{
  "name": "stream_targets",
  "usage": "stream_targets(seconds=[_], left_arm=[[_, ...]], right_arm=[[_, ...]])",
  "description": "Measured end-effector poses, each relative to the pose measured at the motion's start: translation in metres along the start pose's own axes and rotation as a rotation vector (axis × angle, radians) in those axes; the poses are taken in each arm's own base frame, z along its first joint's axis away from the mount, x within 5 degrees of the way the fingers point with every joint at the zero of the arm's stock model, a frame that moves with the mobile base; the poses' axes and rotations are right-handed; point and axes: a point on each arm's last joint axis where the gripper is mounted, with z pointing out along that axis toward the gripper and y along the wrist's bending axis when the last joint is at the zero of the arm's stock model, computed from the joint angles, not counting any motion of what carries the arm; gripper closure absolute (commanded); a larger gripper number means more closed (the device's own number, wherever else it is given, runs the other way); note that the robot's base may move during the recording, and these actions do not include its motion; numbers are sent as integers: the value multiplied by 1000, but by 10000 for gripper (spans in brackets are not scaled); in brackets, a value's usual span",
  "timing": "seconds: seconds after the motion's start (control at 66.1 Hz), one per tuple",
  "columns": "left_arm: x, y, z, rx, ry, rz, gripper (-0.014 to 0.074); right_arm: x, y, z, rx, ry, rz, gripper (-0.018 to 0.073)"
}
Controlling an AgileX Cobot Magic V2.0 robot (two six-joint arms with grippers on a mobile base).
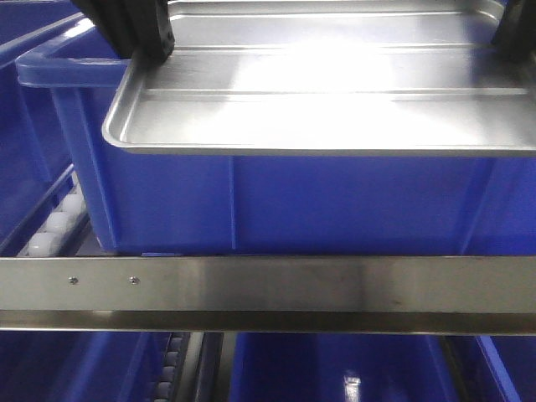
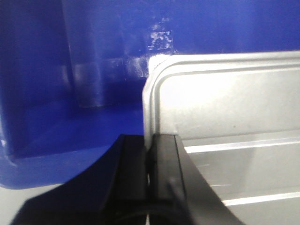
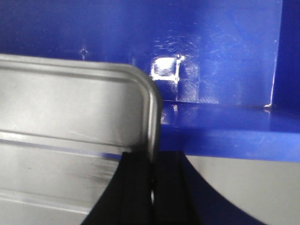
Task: Grab silver tray and place in blue box
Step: 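Position the held tray above the large blue bin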
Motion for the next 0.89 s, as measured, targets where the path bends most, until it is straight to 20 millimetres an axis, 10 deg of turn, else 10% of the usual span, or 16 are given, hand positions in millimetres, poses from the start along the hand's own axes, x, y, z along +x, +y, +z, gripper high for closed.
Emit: stream_targets(seconds=[0.893], left_arm=[[-3,-1,0,8,-28,6,701]], right_arm=[[-1,0,0,3,-6,-12,502]])
